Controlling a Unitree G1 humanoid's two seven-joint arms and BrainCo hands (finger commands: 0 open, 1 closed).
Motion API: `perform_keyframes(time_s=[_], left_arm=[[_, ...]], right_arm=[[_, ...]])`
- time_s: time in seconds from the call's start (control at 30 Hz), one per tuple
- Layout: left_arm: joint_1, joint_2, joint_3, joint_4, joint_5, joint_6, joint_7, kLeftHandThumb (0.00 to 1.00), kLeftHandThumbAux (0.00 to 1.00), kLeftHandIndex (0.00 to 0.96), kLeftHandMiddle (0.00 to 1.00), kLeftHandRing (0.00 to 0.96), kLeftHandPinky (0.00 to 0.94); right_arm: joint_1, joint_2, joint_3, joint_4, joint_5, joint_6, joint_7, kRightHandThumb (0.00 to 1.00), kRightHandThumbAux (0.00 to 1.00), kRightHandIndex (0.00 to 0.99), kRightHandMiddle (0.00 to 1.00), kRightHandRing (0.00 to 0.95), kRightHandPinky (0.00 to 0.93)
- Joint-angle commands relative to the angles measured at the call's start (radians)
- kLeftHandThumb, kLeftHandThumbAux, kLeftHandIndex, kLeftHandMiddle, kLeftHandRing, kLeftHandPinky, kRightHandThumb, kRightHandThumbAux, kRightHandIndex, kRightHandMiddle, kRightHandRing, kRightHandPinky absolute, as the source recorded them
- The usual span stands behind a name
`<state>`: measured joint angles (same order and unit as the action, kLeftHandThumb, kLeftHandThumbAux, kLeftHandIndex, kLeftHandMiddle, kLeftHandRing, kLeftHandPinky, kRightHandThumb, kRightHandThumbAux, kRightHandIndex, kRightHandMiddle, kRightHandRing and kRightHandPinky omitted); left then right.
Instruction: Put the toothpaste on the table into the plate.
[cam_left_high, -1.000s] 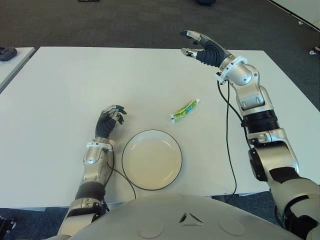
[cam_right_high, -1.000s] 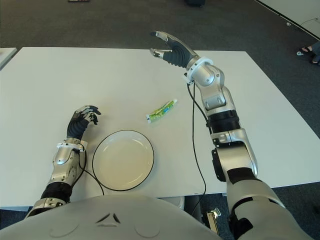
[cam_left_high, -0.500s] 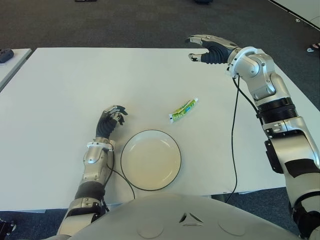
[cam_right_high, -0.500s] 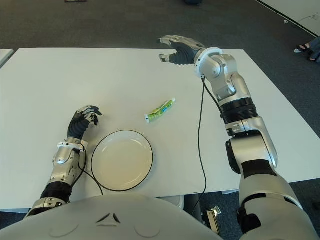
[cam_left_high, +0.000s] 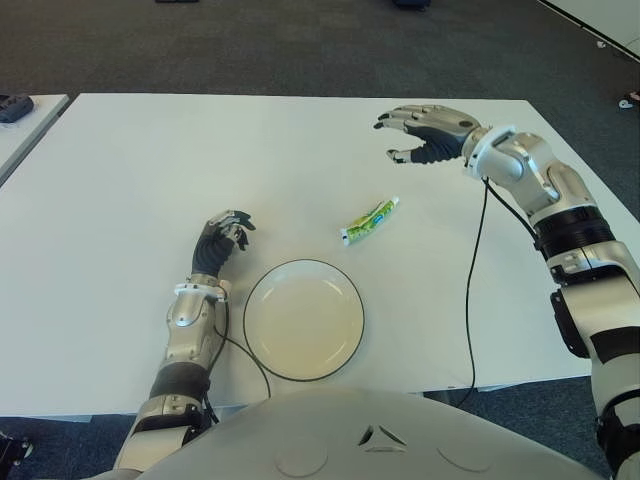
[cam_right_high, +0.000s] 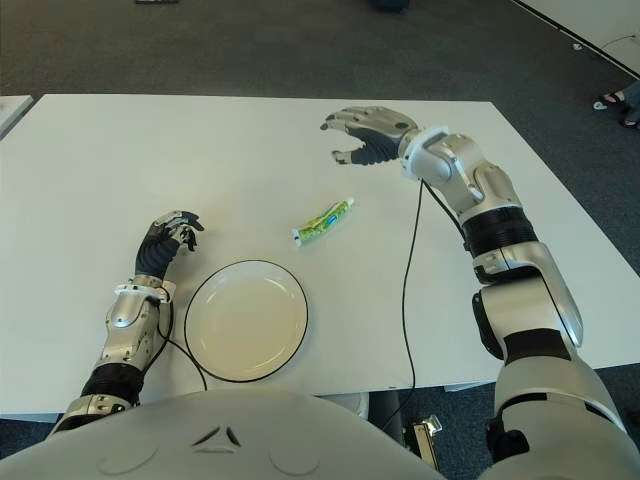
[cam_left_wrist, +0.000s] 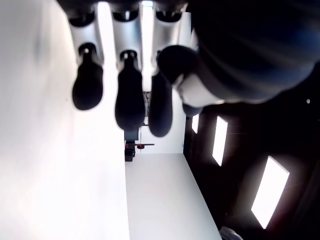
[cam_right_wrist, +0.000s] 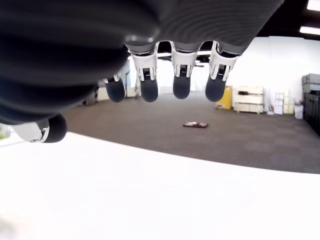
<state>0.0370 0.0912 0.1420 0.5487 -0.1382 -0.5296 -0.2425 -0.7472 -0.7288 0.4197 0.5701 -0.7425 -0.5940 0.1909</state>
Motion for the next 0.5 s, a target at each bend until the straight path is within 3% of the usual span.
perform_keyframes(time_s=[0.03, 0.5], left_arm=[[0.003, -0.004, 0.001, 0.005, -0.003, 0.008, 0.005, 0.836, 0.674, 0.417, 0.519, 0.682, 0.676], [0.005, -0.006, 0.0, -0.004, 0.009, -0.004, 0.015, 0.836, 0.674, 0.416, 0.515, 0.667, 0.652]], right_arm=[[0.03, -0.034, 0.02, 0.014, -0.065, -0.066, -0.095, 0.56, 0.21, 0.0, 0.0, 0.0, 0.0], [0.081, -0.071, 0.054, 0.056, -0.137, -0.145, -0.202, 0.532, 0.176, 0.0, 0.0, 0.0, 0.0]])
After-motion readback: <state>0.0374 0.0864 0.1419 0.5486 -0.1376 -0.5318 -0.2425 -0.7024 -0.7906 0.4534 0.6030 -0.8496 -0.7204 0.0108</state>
